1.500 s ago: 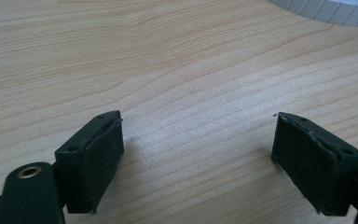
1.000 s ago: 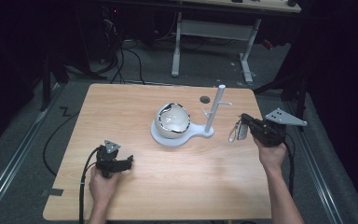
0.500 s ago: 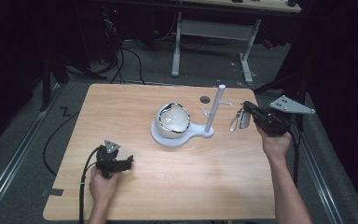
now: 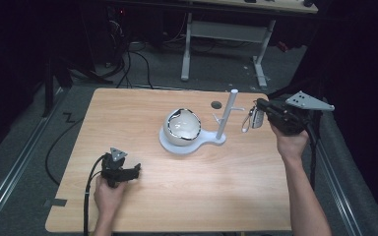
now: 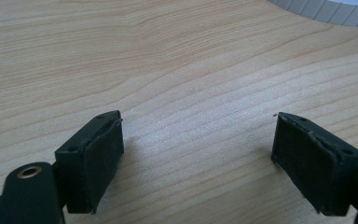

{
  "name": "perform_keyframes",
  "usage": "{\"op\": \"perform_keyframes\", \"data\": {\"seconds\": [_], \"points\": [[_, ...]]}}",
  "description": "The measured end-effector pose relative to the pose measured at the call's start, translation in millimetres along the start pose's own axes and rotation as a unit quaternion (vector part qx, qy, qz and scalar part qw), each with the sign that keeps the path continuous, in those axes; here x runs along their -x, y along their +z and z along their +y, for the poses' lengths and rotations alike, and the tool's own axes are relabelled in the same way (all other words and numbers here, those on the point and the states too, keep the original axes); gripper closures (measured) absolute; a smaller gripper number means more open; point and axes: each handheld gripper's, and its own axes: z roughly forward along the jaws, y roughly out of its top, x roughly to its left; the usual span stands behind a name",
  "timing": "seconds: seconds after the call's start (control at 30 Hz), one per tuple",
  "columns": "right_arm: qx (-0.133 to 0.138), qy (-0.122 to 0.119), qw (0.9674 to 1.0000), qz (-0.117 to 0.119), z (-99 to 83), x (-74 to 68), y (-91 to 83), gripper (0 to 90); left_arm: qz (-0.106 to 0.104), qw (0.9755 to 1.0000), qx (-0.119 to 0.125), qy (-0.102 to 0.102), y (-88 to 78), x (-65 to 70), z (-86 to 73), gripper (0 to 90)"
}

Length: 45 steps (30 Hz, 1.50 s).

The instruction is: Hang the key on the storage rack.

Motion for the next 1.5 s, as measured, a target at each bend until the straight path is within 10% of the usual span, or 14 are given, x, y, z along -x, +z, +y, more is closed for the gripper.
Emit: {"op": "perform_keyframes", "data": {"seconds": [1.5], "points": [[0.008, 0.008, 0.9996, -0.024, 17.5, 14.9, 30.6, 88.0, 0.000, 1.0000, 0.000, 0.001, -0.1, -0.3, 0.0, 17.0]]}}
